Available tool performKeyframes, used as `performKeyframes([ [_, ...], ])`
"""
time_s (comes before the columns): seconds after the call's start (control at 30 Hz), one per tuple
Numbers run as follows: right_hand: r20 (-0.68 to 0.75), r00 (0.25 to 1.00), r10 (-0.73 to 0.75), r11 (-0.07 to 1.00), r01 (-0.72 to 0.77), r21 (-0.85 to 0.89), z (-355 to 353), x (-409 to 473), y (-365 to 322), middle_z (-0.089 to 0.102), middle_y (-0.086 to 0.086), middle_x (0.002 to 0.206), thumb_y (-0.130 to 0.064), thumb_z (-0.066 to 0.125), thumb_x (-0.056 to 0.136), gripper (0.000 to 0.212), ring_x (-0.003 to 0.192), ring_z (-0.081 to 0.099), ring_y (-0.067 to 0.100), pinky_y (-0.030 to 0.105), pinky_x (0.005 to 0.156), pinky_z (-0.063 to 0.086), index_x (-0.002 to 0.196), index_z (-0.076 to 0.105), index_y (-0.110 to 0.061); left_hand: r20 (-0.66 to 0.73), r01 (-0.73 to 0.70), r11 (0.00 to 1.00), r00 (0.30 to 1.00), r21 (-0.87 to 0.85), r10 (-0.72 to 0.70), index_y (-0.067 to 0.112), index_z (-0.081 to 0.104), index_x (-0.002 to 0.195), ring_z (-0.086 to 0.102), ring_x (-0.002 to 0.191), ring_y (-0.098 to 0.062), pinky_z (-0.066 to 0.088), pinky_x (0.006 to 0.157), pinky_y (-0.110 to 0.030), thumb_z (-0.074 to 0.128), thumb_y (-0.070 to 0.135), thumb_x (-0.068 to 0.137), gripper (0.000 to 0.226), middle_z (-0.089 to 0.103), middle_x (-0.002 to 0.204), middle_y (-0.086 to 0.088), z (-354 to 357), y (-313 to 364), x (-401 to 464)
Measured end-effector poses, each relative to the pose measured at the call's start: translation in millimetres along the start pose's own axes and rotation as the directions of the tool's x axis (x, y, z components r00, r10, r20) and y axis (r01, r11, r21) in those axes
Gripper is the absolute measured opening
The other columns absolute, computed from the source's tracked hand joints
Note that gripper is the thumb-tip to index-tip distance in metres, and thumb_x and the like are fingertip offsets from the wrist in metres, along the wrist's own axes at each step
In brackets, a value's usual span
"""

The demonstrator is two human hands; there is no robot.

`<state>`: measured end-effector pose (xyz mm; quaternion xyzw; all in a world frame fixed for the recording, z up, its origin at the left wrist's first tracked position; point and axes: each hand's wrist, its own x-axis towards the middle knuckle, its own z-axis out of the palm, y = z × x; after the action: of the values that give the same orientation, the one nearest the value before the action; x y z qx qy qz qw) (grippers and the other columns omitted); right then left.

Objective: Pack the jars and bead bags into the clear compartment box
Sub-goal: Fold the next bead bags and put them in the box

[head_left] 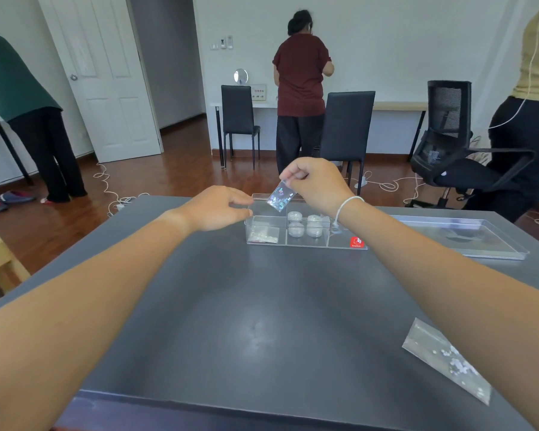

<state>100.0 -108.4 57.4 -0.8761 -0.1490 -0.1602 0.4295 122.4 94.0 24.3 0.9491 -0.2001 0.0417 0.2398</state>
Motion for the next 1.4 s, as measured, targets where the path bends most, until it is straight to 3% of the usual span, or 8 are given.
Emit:
performKeyframes([
  [0.23, 0.048, 0.996, 0.07, 0.991, -0.064, -0.114, 17, 8, 3, 0.068, 0.007, 0.096, -0.005, 0.05, 0.087, 0.023, 0.083, 0.058, 0.017, 0.026, 0.077, 0.047, 0.091, 0.071, -0.012, 0.04, 0.021, 0.995, 0.999, -0.097, -0.017, 0.02, 0.056, 0.126, 0.04, 0.131, -0.01, 0.025, 0.115, -0.035, 0.054, 0.027, 0.088, 0.038, 0.046, 0.142, 0.006, 3, -5, -3],
  [0.37, 0.161, 0.978, 0.129, 0.977, -0.097, -0.192, 23, 12, 1, 0.068, 0.01, 0.111, -0.004, 0.049, 0.087, 0.025, 0.096, 0.06, 0.023, 0.033, 0.091, 0.049, 0.098, 0.07, -0.012, 0.025, 0.021, 0.993, 1.0, -0.113, -0.018, 0.019, 0.056, 0.127, 0.039, 0.132, -0.009, 0.022, 0.114, -0.028, 0.054, 0.028, 0.088, 0.039, 0.046, 0.143, 0.006, 5, -6, -3],
  [0.43, 0.219, 0.965, 0.143, 0.967, -0.089, -0.24, 25, 13, 1, 0.067, 0.011, 0.114, -0.007, 0.053, 0.088, 0.022, 0.093, 0.06, 0.022, 0.029, 0.087, 0.048, 0.1, 0.07, -0.011, 0.019, 0.019, 0.993, 1.0, -0.12, -0.017, 0.018, 0.055, 0.127, 0.038, 0.132, -0.008, 0.021, 0.111, -0.024, 0.054, 0.028, 0.088, 0.04, 0.045, 0.143, 0.005, 6, -7, -3],
  [0.5, 0.211, 0.969, 0.127, 0.971, -0.078, -0.226, 27, 12, 4, 0.069, 0.011, 0.11, -0.008, 0.055, 0.087, 0.02, 0.083, 0.057, 0.02, 0.023, 0.072, 0.046, 0.097, 0.072, -0.011, 0.018, 0.016, 0.991, 1.0, -0.13, -0.014, 0.018, 0.055, 0.127, 0.037, 0.132, -0.008, 0.02, 0.109, -0.021, 0.054, 0.028, 0.088, 0.04, 0.045, 0.143, 0.006, 7, -8, -4],
  [0.57, 0.205, 0.971, 0.121, 0.971, -0.073, -0.227, 28, 10, 7, 0.07, 0.01, 0.108, -0.008, 0.056, 0.086, 0.02, 0.082, 0.057, 0.019, 0.021, 0.068, 0.045, 0.097, 0.072, -0.011, 0.013, 0.017, 0.99, 1.0, -0.137, -0.016, 0.018, 0.055, 0.127, 0.037, 0.132, -0.008, 0.02, 0.108, -0.02, 0.054, 0.028, 0.088, 0.04, 0.045, 0.143, 0.006, 8, -8, -4],
  [0.73, 0.26, 0.957, 0.13, 0.959, -0.055, -0.279, 30, 9, 9, 0.069, 0.008, 0.111, -0.005, 0.053, 0.085, 0.024, 0.102, 0.062, 0.024, 0.029, 0.091, 0.047, 0.096, 0.073, -0.012, 0.017, 0.024, 0.99, 1.0, -0.141, -0.022, 0.018, 0.054, 0.127, 0.037, 0.132, -0.008, 0.021, 0.11, -0.022, 0.054, 0.028, 0.088, 0.04, 0.046, 0.142, 0.005, 8, -9, -4],
  [1.0, 0.266, 0.955, 0.127, 0.958, -0.048, -0.284, 37, 5, 14, 0.069, 0.004, 0.113, -0.005, 0.052, 0.086, 0.026, 0.103, 0.062, 0.024, 0.036, 0.095, 0.048, 0.095, 0.074, -0.016, 0.013, 0.03, 0.99, 1.0, -0.141, -0.028, 0.018, 0.053, 0.128, 0.036, 0.132, -0.007, 0.018, 0.107, -0.019, 0.053, 0.028, 0.089, 0.04, 0.045, 0.143, 0.006, 9, -8, -5],
  [1.4, 0.171, 0.983, 0.064, 0.981, -0.03, -0.19, 33, -6, 19, 0.065, -0.001, 0.121, -0.015, 0.049, 0.089, 0.025, 0.109, 0.058, 0.02, 0.031, 0.098, 0.042, 0.101, 0.069, -0.023, 0.028, 0.054, 0.991, 0.998, -0.118, -0.052, 0.019, 0.05, 0.131, 0.033, 0.135, -0.008, 0.017, 0.107, -0.02, 0.05, 0.029, 0.09, 0.042, 0.041, 0.145, 0.007, 9, -3, -8],
])
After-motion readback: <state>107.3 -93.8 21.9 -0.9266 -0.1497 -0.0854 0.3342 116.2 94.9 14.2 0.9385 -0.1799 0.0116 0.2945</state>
